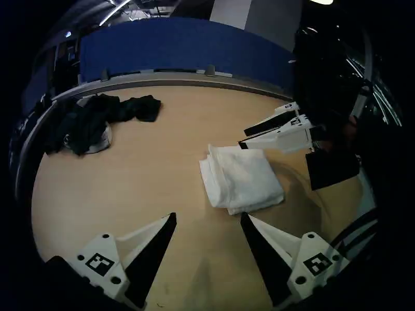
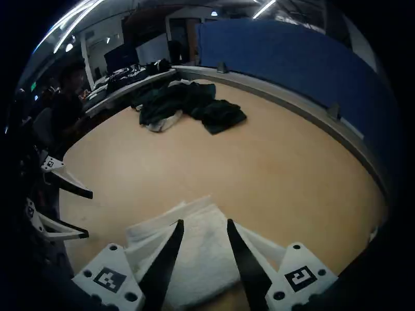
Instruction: Fold towel
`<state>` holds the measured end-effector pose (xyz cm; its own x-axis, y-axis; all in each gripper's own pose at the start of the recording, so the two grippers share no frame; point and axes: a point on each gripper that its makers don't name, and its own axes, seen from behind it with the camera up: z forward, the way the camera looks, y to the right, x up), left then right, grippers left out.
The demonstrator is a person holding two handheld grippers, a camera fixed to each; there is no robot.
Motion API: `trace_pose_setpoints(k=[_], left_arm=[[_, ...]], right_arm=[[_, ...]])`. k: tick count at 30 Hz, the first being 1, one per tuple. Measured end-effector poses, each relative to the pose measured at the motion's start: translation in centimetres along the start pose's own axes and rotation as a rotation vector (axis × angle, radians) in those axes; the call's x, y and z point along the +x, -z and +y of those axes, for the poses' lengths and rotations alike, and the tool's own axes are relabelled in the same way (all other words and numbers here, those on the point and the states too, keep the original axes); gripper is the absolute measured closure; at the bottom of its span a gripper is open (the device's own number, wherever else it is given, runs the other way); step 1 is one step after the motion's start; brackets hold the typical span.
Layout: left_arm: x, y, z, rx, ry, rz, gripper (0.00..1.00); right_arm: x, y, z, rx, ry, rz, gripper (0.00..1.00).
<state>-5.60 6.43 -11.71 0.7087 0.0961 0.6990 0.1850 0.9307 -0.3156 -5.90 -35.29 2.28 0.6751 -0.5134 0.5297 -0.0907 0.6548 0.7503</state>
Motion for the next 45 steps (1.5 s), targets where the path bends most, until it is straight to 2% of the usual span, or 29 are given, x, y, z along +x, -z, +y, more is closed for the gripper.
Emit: trace_pose_setpoints(k=[9,19,24,28,38,45], left_arm=[[0.2,-0.1,0.6,-0.006,-0.006,-0.001,0.08],[0.5,-0.2,1.2,-0.014,-0.012,0.004,0.08],[0.5,-0.2,1.5,-0.019,-0.012,0.005,0.08],[0.5,-0.1,1.7,-0.021,-0.017,0.005,0.08],[0.6,0.1,1.9,-0.026,-0.020,0.007,0.08],[0.4,0.2,1.8,-0.026,-0.024,0.005,0.08]], right_arm=[[-2.7,2.2,-1.1,-0.008,-0.019,-0.007,0.27],[-6.0,4.2,-2.1,-0.023,-0.071,-0.015,0.26],[-7.7,5.0,-2.3,-0.040,-0.086,-0.021,0.08],[-9.0,5.5,-2.4,-0.049,-0.100,-0.032,0.07],[-12.4,5.8,-3.2,-0.058,-0.084,-0.084,0.07],[-13.2,5.4,-3.9,-0.057,-0.094,-0.093,0.07]])
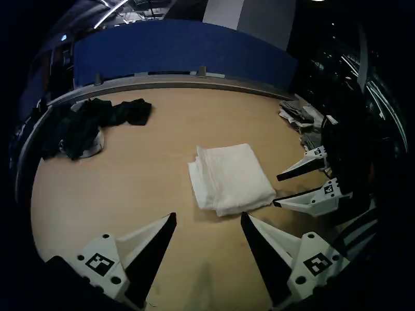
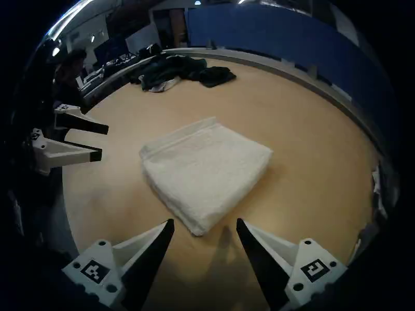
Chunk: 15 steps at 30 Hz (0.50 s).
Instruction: Fold towel
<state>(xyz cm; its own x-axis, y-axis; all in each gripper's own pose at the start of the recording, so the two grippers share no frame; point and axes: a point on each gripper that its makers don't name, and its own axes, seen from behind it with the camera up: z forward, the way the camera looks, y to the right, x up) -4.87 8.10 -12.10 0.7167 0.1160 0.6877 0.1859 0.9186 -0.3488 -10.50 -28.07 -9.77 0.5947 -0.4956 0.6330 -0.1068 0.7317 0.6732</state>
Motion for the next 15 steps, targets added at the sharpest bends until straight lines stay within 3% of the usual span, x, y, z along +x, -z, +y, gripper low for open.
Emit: trace_pose_setpoints(k=[9,12,15], left_arm=[[-0.23,0.08,-0.11,-0.001,0.005,0.001,0.08],[-0.27,0.12,-0.13,-0.001,0.006,0.001,0.08],[-0.34,0.18,-0.12,-0.002,0.006,0.002,0.08]], right_arm=[[-0.40,-0.52,-0.20,-0.007,-0.002,-0.005,0.07],[-0.48,-0.80,-0.20,-0.011,-0.001,-0.006,0.12],[-0.59,-1.00,-0.13,-0.016,-0.003,-0.013,0.25]])
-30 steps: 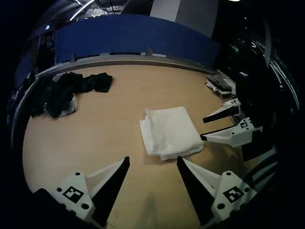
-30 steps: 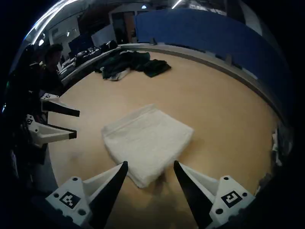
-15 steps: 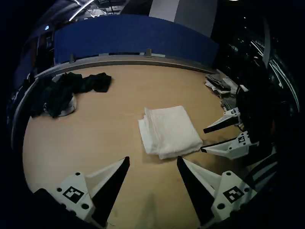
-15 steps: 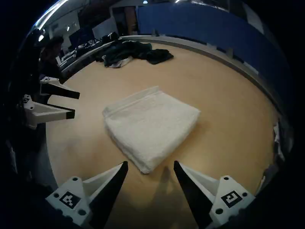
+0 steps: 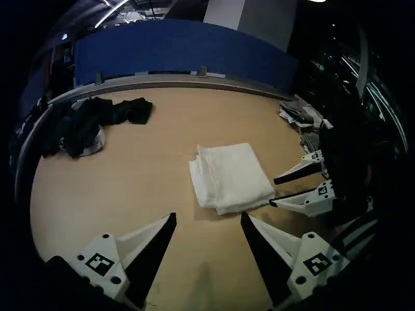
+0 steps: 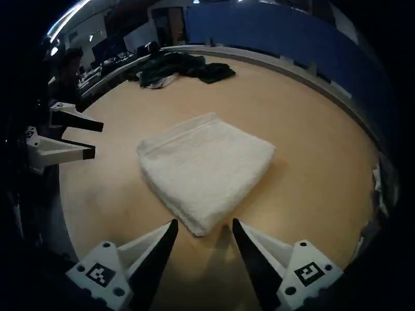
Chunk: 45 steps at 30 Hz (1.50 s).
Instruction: Fold towel
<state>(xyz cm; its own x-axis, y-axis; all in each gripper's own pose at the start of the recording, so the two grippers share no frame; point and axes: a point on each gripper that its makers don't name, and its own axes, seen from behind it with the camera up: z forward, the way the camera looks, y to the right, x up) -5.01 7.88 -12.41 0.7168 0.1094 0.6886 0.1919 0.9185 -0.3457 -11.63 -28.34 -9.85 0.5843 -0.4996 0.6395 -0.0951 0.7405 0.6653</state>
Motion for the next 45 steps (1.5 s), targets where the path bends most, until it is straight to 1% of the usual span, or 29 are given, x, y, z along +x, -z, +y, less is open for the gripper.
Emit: trace_pose_setpoints(k=[4,8,10,12,16,18,22,26,30,39,45], left_arm=[[-0.2,0.1,-0.1,0.001,0.000,0.000,0.08],[-0.3,0.2,-0.1,0.002,0.002,0.001,0.08],[-0.3,0.2,-0.1,0.002,0.003,0.001,0.08],[-0.3,0.2,-0.1,0.001,0.004,0.001,0.08],[-0.3,0.2,-0.1,0.001,0.002,0.002,0.08],[-0.2,0.2,-0.1,0.001,0.002,0.003,0.08],[-0.2,0.2,-0.1,0.002,0.001,0.003,0.08],[-0.2,0.3,-0.1,0.003,0.000,0.003,0.08],[-0.2,0.3,-0.2,0.004,-0.002,0.003,0.08],[-0.2,0.5,-0.1,0.003,-0.008,0.005,0.08],[0.2,0.7,0.0,0.003,-0.009,0.015,0.08]], right_arm=[[-0.1,-0.1,0.2,-0.005,-0.007,-0.007,0.44],[-0.3,-0.2,0.3,-0.008,-0.008,-0.018,0.59],[-0.4,-0.2,0.3,-0.009,-0.006,-0.021,0.63],[-0.5,-0.3,0.2,-0.008,-0.005,-0.024,0.64],[-0.8,-0.3,-0.1,0.001,-0.011,-0.034,0.75],[-0.9,-0.3,-0.2,0.005,-0.016,-0.037,0.76],[-1.1,-0.3,-0.1,0.002,-0.030,-0.041,0.90],[-0.9,-0.1,-0.1,0.004,-0.039,-0.036,0.94],[-0.5,0.1,-0.2,0.003,-0.038,-0.023,0.95],[1.9,1.2,0.1,-0.011,-0.020,0.058,0.96],[4.9,2.8,0.3,-0.013,-0.008,0.141,0.96]])
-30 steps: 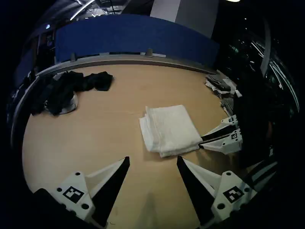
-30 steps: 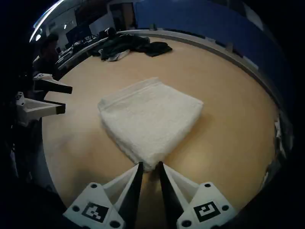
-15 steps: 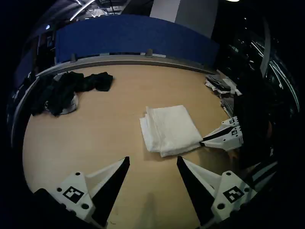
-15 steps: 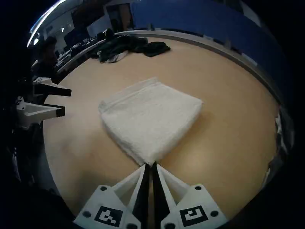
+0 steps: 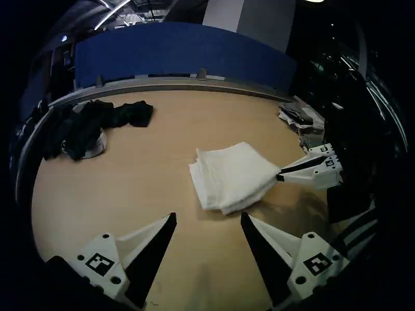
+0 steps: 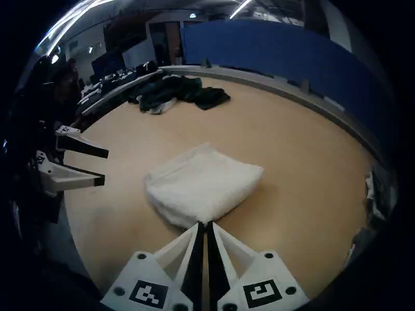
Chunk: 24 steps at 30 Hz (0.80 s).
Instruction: Fold towel
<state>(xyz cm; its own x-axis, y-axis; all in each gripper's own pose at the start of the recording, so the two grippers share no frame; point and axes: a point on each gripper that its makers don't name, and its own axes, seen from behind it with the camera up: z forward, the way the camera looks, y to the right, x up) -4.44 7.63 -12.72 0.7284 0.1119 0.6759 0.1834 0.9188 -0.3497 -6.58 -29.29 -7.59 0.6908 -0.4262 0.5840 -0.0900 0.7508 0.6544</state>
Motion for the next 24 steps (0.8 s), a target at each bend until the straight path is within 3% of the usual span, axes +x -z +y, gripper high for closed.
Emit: trace_pose_setpoints(k=[12,24], left_arm=[[0.7,0.3,0.2,0.001,-0.008,0.016,0.08],[1.4,0.7,0.6,-0.001,-0.016,0.028,0.08]], right_arm=[[6.8,3.4,0.2,-0.018,0.038,0.167,0.96],[10.6,6.8,1.7,-0.050,0.037,0.258,0.97]])
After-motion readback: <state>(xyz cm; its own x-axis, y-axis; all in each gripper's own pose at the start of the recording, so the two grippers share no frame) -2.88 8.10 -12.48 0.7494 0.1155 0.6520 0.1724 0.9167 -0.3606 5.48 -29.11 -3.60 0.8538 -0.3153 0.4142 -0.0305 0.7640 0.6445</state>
